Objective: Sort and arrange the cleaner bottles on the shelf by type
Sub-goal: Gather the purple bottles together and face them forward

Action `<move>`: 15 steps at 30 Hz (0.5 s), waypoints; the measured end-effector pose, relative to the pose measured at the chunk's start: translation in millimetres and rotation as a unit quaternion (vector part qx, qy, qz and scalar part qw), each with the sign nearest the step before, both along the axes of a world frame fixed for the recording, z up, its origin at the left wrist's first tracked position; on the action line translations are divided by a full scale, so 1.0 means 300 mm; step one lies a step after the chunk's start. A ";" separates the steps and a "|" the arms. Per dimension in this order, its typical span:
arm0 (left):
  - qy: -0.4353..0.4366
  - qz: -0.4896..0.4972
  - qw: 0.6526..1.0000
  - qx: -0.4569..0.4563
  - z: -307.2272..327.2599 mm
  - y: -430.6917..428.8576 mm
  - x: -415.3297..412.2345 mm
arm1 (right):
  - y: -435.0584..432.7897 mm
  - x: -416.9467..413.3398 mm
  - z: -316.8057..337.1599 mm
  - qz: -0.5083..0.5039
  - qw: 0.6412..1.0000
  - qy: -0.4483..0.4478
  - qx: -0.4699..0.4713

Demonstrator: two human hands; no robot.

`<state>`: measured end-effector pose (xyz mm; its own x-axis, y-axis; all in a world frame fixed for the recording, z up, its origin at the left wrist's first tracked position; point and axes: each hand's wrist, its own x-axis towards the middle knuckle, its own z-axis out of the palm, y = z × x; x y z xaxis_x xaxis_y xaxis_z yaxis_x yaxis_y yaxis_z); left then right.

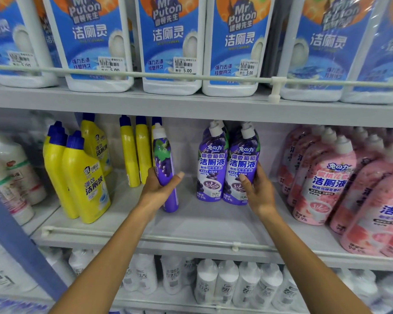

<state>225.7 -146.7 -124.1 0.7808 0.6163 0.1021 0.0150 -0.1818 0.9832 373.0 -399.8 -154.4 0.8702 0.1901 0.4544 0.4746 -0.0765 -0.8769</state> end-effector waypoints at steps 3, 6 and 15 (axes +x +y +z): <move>0.012 -0.034 0.999 0.030 -0.001 -0.030 -0.002 | 0.003 -0.001 -0.002 -0.006 1.000 0.004 -0.004; 0.055 -0.112 0.991 0.054 -0.003 -0.075 -0.018 | 0.000 0.000 -0.002 -0.013 1.000 0.005 -0.019; 0.077 -0.037 0.983 0.163 -0.035 -0.221 0.038 | -0.003 -0.007 -0.004 -0.002 1.000 0.004 -0.007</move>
